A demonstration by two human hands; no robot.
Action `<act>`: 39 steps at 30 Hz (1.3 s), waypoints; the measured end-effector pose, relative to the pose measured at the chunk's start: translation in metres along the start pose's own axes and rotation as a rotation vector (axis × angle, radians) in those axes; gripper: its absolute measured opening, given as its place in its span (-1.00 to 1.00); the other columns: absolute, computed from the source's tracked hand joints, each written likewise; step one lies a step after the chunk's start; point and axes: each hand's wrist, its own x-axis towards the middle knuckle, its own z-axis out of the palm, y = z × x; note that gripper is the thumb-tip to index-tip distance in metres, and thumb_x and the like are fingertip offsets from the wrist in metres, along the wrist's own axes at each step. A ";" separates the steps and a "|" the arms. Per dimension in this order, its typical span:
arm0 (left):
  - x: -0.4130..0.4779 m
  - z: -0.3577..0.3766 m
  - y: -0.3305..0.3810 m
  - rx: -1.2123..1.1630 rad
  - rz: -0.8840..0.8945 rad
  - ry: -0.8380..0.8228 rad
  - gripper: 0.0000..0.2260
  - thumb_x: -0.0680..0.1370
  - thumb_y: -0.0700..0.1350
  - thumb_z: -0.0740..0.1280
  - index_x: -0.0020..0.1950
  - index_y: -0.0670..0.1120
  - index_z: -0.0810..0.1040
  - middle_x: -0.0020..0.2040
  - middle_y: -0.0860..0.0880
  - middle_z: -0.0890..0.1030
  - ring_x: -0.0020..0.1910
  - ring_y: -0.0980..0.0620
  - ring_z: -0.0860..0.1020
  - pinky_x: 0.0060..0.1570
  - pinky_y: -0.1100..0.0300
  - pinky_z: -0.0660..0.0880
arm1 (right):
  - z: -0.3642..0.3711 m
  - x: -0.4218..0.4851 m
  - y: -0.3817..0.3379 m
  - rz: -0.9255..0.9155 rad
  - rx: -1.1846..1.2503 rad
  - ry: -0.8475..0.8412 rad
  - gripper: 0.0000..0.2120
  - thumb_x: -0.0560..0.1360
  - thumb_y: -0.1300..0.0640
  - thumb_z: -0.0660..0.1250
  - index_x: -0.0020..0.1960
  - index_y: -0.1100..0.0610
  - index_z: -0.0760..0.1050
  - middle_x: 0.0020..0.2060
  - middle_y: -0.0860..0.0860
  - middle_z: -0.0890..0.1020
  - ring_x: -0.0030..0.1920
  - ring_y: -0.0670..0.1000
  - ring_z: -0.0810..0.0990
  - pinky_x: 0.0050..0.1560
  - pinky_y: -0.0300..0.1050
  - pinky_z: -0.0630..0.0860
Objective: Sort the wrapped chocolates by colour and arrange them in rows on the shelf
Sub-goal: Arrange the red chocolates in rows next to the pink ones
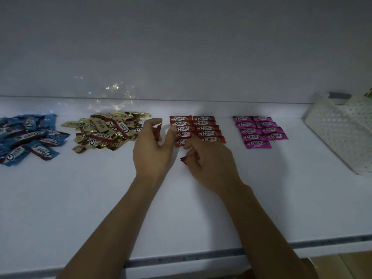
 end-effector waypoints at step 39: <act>-0.009 0.010 -0.011 0.546 0.665 -0.433 -0.60 0.50 0.14 0.17 0.02 -0.07 0.69 -0.02 0.00 0.68 -0.05 -0.08 0.60 -0.13 0.08 0.54 | -0.017 -0.027 0.049 0.109 -0.062 0.150 -0.85 0.40 0.24 0.33 -0.08 0.13 0.63 -0.26 0.04 0.66 -0.26 0.07 0.59 -0.15 -0.05 0.53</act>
